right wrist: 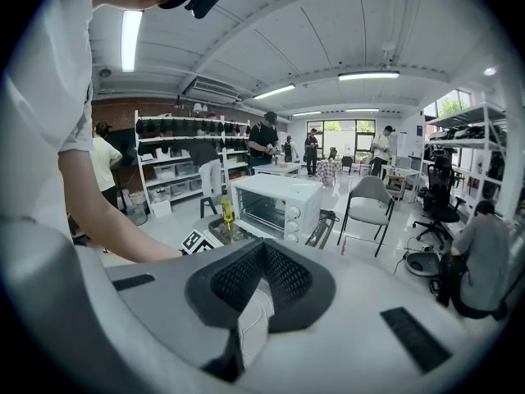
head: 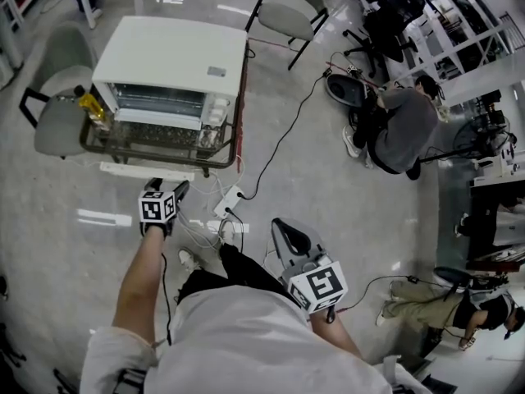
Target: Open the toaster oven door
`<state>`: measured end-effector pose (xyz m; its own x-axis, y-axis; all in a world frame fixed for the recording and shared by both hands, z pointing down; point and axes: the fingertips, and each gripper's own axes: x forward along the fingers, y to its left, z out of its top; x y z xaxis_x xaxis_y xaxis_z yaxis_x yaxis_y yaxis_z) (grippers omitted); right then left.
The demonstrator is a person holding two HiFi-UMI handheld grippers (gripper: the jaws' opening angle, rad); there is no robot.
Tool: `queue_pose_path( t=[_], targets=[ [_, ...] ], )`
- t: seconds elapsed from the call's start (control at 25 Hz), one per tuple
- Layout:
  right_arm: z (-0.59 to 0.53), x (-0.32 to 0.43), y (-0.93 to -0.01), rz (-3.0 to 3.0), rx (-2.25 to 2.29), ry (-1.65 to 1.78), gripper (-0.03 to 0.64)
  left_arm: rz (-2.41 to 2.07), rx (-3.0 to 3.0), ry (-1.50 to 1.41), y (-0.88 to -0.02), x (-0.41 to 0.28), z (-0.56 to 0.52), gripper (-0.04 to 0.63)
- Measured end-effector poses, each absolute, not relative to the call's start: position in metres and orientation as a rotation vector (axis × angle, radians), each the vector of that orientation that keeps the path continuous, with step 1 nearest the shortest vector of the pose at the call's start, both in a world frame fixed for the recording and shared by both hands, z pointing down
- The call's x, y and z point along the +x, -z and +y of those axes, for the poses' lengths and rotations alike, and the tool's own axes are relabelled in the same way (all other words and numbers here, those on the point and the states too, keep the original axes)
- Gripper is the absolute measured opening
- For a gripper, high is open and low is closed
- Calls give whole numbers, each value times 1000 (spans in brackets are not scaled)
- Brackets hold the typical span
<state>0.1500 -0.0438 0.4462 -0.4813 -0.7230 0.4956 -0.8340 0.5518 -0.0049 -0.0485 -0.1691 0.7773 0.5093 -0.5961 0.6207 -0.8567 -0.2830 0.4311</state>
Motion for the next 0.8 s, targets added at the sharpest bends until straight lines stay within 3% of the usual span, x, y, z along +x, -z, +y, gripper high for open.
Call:
queue_pose_path(
  t=[0.8],
  targets=[
    [-36,154,-449,-2354,1261,-341,21,-1151,1957,-507,-802,-51,-151,399]
  ],
)
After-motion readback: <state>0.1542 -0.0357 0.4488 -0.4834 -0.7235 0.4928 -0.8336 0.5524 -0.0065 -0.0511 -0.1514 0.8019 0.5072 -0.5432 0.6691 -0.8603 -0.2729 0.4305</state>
